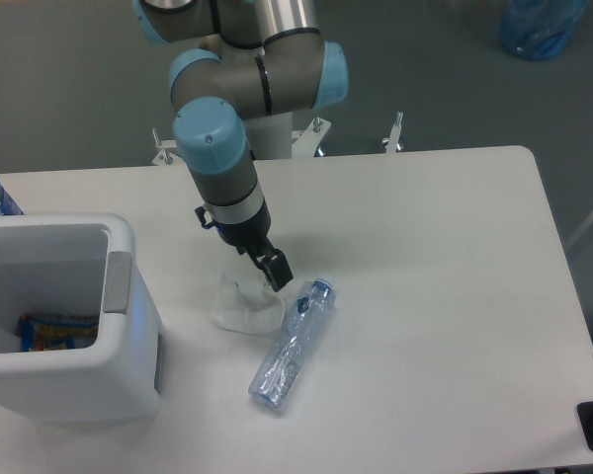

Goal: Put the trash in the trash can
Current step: 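Close the gripper on the crumpled white plastic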

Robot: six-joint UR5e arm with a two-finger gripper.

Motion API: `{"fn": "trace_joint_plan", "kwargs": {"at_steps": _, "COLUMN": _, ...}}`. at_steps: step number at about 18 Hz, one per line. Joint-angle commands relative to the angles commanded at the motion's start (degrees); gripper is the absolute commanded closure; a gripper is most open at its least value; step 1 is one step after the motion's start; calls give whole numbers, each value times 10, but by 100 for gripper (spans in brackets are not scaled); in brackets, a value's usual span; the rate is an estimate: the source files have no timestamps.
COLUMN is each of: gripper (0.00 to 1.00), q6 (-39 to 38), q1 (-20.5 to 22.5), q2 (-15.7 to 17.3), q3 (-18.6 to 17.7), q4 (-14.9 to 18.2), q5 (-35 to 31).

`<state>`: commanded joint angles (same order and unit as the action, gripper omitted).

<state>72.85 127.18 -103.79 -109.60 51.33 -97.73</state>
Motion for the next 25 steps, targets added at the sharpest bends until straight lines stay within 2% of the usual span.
{"fn": "trace_joint_plan", "kwargs": {"at_steps": 7, "gripper": 0, "q6": -1, "q1": -12, "q2": -34, "q3": -4, "q4": -5, "q5": 0}}
{"fn": "trace_joint_plan", "kwargs": {"at_steps": 17, "gripper": 0, "q6": -16, "q1": -18, "q2": -62, "q3": -4, "q4": -9, "q5": -1}}
{"fn": "trace_joint_plan", "kwargs": {"at_steps": 18, "gripper": 3, "q6": -20, "q1": -18, "q2": -63, "q3": -3, "q4": -10, "q5": -1}}
{"fn": "trace_joint_plan", "kwargs": {"at_steps": 19, "gripper": 11, "q6": -29, "q1": -19, "q2": -63, "q3": -3, "q4": -9, "q5": -1}}
{"fn": "trace_joint_plan", "kwargs": {"at_steps": 21, "gripper": 35, "q6": -41, "q1": -19, "q2": -62, "q3": -1, "q4": -9, "q5": -1}}
{"fn": "trace_joint_plan", "kwargs": {"at_steps": 22, "gripper": 44, "q6": -43, "q1": -18, "q2": -62, "q3": 0, "q4": -9, "q5": -1}}
{"fn": "trace_joint_plan", "kwargs": {"at_steps": 25, "gripper": 64, "q6": -53, "q1": -18, "q2": -63, "q3": 3, "q4": -9, "q5": -1}}
